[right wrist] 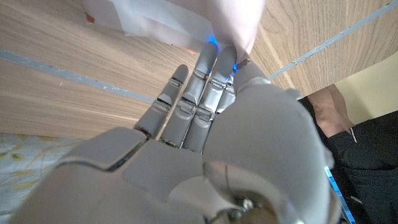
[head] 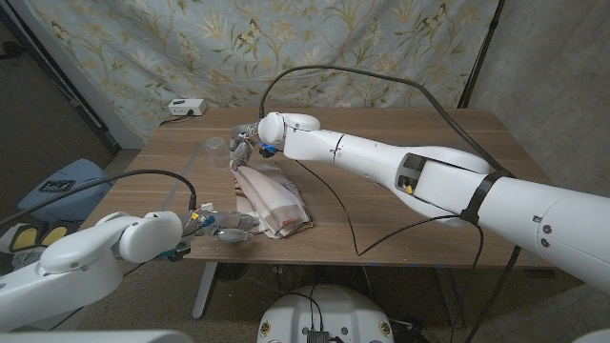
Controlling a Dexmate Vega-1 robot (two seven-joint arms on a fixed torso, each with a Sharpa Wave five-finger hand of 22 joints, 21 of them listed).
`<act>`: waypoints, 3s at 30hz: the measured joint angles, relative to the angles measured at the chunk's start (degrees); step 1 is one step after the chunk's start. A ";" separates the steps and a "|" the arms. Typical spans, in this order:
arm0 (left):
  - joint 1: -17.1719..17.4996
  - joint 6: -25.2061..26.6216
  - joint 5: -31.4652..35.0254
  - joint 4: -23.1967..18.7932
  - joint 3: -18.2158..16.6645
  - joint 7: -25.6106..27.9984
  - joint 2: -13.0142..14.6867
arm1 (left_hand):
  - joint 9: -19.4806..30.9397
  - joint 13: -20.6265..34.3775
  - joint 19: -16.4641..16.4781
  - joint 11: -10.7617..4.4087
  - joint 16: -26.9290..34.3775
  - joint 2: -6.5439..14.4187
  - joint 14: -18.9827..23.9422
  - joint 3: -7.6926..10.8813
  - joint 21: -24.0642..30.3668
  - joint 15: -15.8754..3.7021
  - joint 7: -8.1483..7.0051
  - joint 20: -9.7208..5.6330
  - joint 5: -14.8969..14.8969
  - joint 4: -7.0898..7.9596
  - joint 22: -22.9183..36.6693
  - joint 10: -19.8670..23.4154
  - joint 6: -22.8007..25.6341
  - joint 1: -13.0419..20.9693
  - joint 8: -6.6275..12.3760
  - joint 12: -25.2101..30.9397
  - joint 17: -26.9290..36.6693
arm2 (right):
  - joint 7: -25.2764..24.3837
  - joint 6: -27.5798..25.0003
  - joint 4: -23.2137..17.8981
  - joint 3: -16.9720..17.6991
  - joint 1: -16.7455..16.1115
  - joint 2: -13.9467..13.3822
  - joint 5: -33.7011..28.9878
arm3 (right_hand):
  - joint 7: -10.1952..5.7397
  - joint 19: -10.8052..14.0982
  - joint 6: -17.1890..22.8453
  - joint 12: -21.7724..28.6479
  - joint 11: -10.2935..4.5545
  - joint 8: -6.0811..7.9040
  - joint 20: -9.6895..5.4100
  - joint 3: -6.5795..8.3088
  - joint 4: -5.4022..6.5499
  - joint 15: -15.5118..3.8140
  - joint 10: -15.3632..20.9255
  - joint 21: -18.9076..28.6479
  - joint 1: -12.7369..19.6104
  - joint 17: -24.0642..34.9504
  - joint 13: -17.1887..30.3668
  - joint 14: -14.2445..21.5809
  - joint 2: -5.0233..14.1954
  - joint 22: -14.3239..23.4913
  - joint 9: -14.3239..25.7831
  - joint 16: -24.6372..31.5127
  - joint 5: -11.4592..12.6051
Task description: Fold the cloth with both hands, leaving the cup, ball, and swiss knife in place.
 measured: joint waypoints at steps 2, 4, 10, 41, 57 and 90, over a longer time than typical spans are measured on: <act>0.00 -0.04 -0.05 0.00 -0.03 0.01 -0.03 | 0.00 0.00 0.00 0.00 0.00 0.00 0.00 0.00 0.00 0.00 0.00 0.00 0.00 0.00 0.00 0.00 0.00 0.00 0.00 0.00 0.00 | -0.12 0.80 1.45 -0.10 0.06 0.75 0.06 | -0.34 0.00 0.33 -0.06 -0.37 0.00 0.00 -0.15 0.15 0.00 0.37 0.00 -0.35 0.00 -0.15 0.00 -0.06 0.00 -0.08 -0.12 0.00; 0.03 -0.04 -0.07 0.01 -0.07 0.01 -0.06 | 0.00 -0.01 0.00 0.00 0.00 0.00 0.00 0.00 0.00 0.00 0.00 0.00 0.00 0.00 0.00 0.00 0.00 0.00 0.00 0.00 0.00 | -0.23 1.60 2.94 -0.17 0.19 1.48 0.10 | -0.43 0.00 0.42 -0.06 -0.38 0.00 0.00 -0.31 -0.01 0.00 0.38 0.34 -0.49 0.00 -0.11 0.00 0.09 0.00 -0.08 -0.23 0.00; 0.07 -0.22 -0.24 0.06 -0.17 0.01 -0.20 | 0.00 -0.02 0.00 0.01 0.00 0.00 0.00 0.01 0.00 0.00 -0.01 0.00 0.00 -0.01 0.13 -0.01 -0.01 0.00 0.00 0.00 0.00 | -0.92 4.81 9.04 -0.40 0.89 4.43 0.19 | -0.93 0.00 0.31 -0.06 -0.47 0.23 0.00 -0.63 0.15 0.00 0.47 0.34 -1.08 0.00 -0.10 0.00 -0.09 -0.11 -0.07 -0.50 0.00; -0.42 -0.96 -2.31 0.48 0.47 1.12 -0.11 | -0.02 -0.02 0.00 0.02 0.00 0.23 0.00 0.00 0.00 0.00 0.18 0.00 0.00 -0.48 0.12 -0.02 0.17 0.22 -0.04 -0.05 0.00 | -12.43 16.69 41.06 -9.15 5.08 19.36 6.99 | -2.36 -0.77 -3.12 -3.99 0.03 -0.52 0.12 -2.16 1.06 0.24 -3.40 0.67 -5.47 -0.13 -2.05 -0.70 -0.19 -0.16 0.50 -4.49 1.40; -0.48 -0.89 -2.36 0.23 0.94 1.55 0.55 | -0.01 -0.04 0.00 0.02 0.00 0.00 0.00 -0.20 0.00 0.00 -0.03 0.00 0.00 -0.67 0.11 -0.03 0.39 0.45 -0.22 -0.05 0.00 | -1.28 15.38 34.89 -5.80 4.70 15.56 3.98 | 0.37 -3.73 -10.39 -9.60 3.34 -4.29 0.64 -6.55 5.46 1.85 -11.54 -0.21 -16.81 -2.56 -5.27 -5.19 -2.03 -0.53 -0.19 -8.32 0.85; -1.24 -0.65 -2.63 -0.08 2.43 2.40 2.10 | -0.03 0.00 0.00 0.02 0.00 0.31 0.00 -0.06 0.00 0.01 0.08 0.00 0.00 -0.89 -0.03 -0.02 0.89 1.20 -0.10 -0.05 0.00 | 6.24 8.29 11.27 -0.62 2.38 4.30 0.94 | 1.53 -8.11 -20.71 -13.14 7.23 -10.36 2.75 -10.64 9.09 3.88 -21.04 -2.22 -27.34 -4.67 -4.07 -11.76 -1.55 -0.26 -0.45 -11.43 0.90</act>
